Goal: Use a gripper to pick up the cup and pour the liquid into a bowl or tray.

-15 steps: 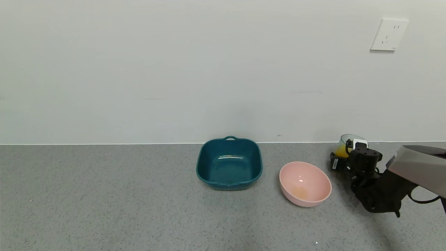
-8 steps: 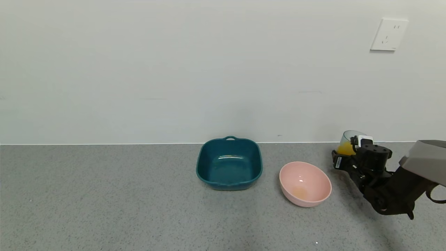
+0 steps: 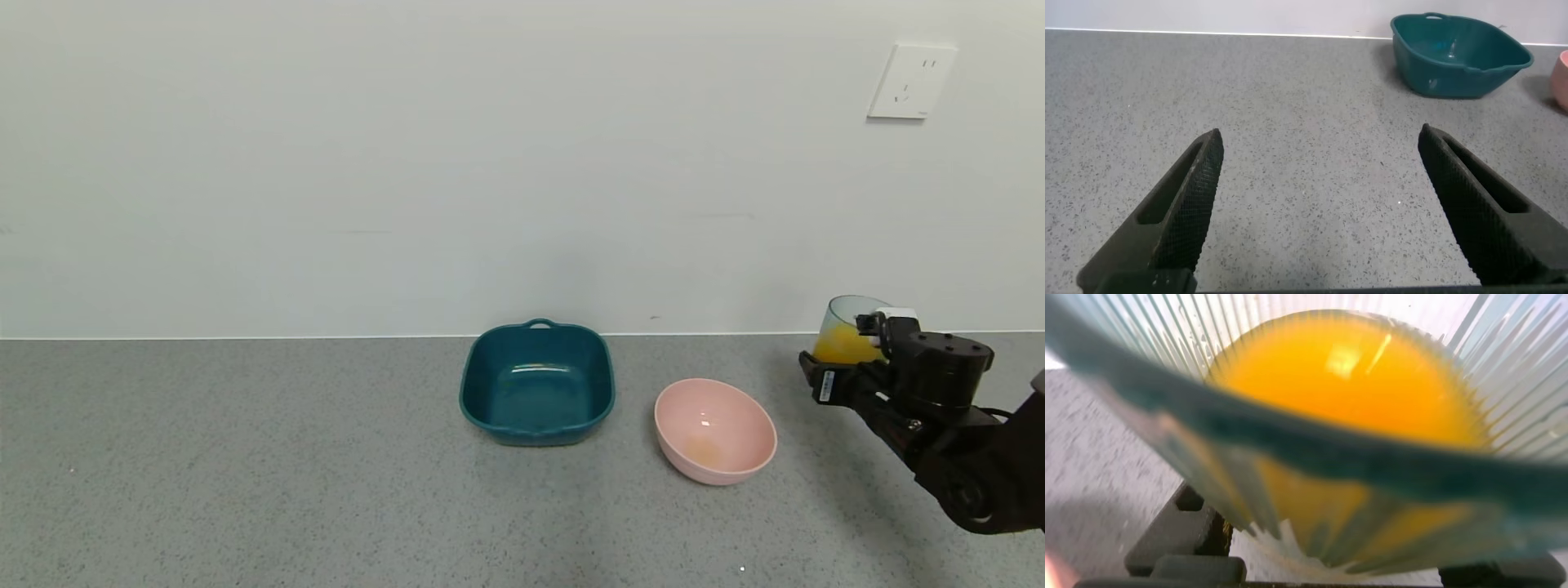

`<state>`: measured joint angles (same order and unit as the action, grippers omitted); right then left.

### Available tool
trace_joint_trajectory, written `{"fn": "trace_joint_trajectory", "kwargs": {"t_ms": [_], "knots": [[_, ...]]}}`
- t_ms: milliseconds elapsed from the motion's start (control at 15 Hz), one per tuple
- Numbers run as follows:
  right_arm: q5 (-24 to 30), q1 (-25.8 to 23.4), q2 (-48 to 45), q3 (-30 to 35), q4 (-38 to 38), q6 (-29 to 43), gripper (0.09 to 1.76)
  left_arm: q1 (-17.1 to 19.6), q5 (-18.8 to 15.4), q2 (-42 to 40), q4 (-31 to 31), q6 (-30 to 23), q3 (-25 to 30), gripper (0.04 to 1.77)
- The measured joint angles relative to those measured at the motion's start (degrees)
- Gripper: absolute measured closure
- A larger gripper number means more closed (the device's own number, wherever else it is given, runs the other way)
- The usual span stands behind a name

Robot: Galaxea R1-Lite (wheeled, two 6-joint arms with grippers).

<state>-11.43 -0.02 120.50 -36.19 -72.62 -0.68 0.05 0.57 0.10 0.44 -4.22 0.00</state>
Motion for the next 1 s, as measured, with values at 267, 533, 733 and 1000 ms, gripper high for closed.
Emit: {"fn": "trace_joint_trajectory", "kwargs": {"t_ms": [267,533,733,1000], "knots": [[1.9,0.5,-6.2,4.8,0.0,-4.2,0.52,0.0,0.0,0.0,0.0,0.0,0.0,0.09],[2.3,1.5,-9.0,6.4,0.0,-7.3,0.52,0.0,0.0,0.0,0.0,0.0,0.0,0.09],[2.3,2.5,-9.9,7.3,0.0,-9.4,0.52,0.0,0.0,0.0,0.0,0.0,0.0,0.09],[2.3,4.9,-10.7,8.6,0.0,-12.5,0.52,0.0,0.0,0.0,0.0,0.0,0.0,0.09]]}}
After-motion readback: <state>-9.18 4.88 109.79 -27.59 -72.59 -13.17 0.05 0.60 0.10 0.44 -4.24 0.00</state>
